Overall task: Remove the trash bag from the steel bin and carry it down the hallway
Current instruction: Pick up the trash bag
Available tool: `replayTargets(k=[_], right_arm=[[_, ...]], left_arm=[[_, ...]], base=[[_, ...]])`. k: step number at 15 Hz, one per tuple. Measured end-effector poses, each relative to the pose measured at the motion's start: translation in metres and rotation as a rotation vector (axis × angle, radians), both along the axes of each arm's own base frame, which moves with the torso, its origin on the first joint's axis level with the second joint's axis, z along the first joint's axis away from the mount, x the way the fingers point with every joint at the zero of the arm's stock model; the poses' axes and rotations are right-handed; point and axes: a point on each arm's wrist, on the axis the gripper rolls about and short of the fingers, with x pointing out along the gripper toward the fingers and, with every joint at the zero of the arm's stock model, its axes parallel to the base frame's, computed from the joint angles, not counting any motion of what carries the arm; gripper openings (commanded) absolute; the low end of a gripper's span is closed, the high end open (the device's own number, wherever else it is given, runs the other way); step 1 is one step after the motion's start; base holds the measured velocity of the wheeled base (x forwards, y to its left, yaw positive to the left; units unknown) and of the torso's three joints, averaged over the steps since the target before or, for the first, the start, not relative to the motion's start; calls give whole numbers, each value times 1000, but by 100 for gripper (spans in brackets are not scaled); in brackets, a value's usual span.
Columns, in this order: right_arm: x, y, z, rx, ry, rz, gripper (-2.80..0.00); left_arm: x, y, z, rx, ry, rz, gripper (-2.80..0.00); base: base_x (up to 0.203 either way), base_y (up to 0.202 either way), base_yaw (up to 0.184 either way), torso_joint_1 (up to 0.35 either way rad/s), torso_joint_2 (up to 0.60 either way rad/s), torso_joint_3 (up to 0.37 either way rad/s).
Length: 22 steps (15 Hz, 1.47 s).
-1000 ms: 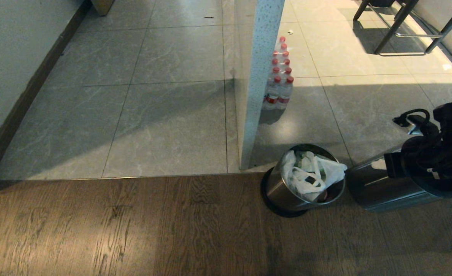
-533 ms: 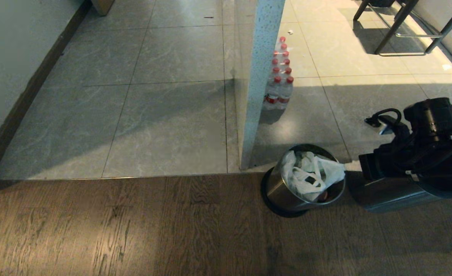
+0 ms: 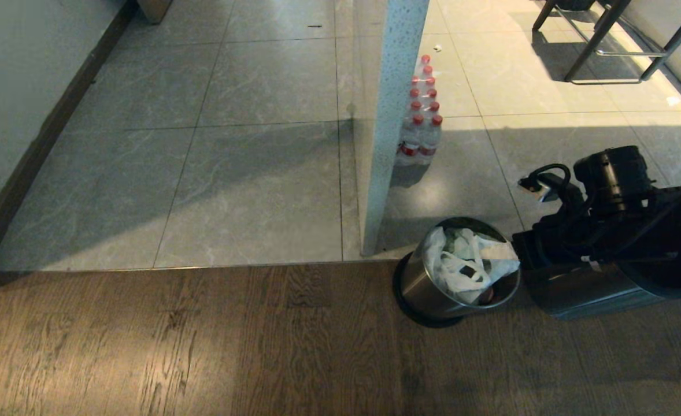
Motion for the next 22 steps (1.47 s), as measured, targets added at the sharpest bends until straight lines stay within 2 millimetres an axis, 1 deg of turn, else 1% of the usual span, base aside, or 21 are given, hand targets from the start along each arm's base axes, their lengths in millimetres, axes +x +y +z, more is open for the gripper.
replayTargets(k=[4,8,12,16,19,22], right_arm=[[5,3,-9,-61,5,51,0],[10,12,-19,-72,40,77,0],[23,19,-30,-96,12,108,0],[28,18,-40,-125,14,124,0],[29,18,-41,-138,3,132,0],[30,16,-37,-189,-47,134,0]], left_arm=[[0,0,0,1,0,0,-280],[0,0,0,0,0,-1,-280],[0,0,0,1,0,-1,-280],[0,0,0,1,0,0,-280],[0,0,0,1,0,-1,-280],[0,0,0,1,0,0,-280]], base=[[0,0,0,0,0,0],[0,0,0,0,0,0],[0,0,0,0,0,0],[0,0,0,0,0,0],[0,0,0,0,0,0],[0,0,0,0,0,0]])
